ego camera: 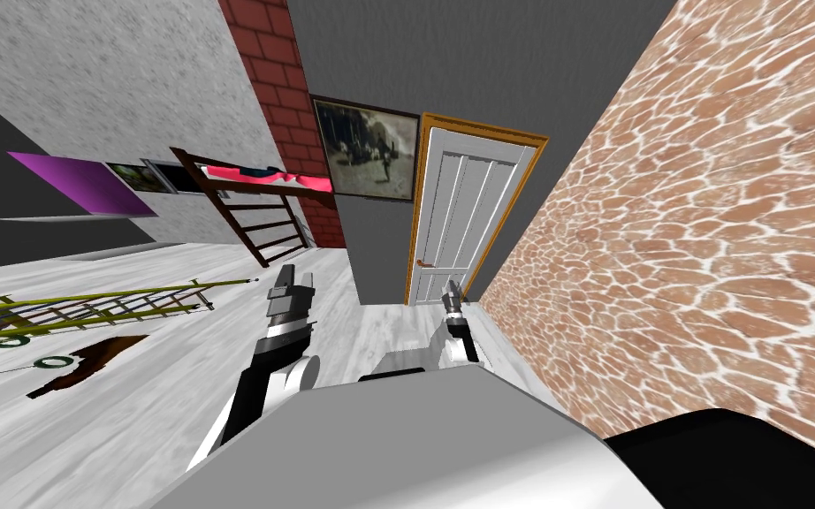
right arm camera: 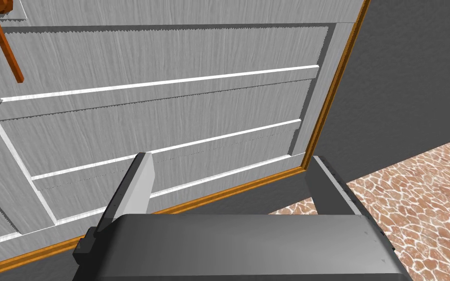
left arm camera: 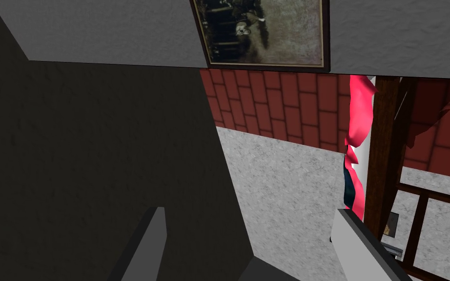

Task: Pull the door open

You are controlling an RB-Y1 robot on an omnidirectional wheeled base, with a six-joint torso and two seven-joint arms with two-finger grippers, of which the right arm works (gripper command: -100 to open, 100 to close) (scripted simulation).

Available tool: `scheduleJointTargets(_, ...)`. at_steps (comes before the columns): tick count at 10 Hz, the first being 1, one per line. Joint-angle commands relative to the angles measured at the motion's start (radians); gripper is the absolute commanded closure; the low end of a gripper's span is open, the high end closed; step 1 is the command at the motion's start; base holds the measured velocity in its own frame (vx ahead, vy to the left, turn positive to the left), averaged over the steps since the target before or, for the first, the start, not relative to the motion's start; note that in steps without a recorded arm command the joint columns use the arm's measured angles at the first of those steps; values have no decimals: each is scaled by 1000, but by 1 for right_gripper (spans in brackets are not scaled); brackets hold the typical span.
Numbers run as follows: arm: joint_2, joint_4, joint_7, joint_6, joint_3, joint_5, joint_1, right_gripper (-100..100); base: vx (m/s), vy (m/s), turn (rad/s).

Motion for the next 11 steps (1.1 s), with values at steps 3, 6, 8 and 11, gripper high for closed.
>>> scheduleJointTargets(3, -8, 94, -6, -22, -7, 3, -37, -100, 62, -12, 13)
scheduleJointTargets(6, -17, 201, -14, -50, -17, 6, -89, -100, 75, -2, 20)
scheduleJointTargets(8, -20, 248, -16, -60, -20, 8, -106, -100, 67, -5, 8)
scheduleJointTargets(11, -23, 298, -19, -69, -24, 9, -124, -100, 49, -2, 10)
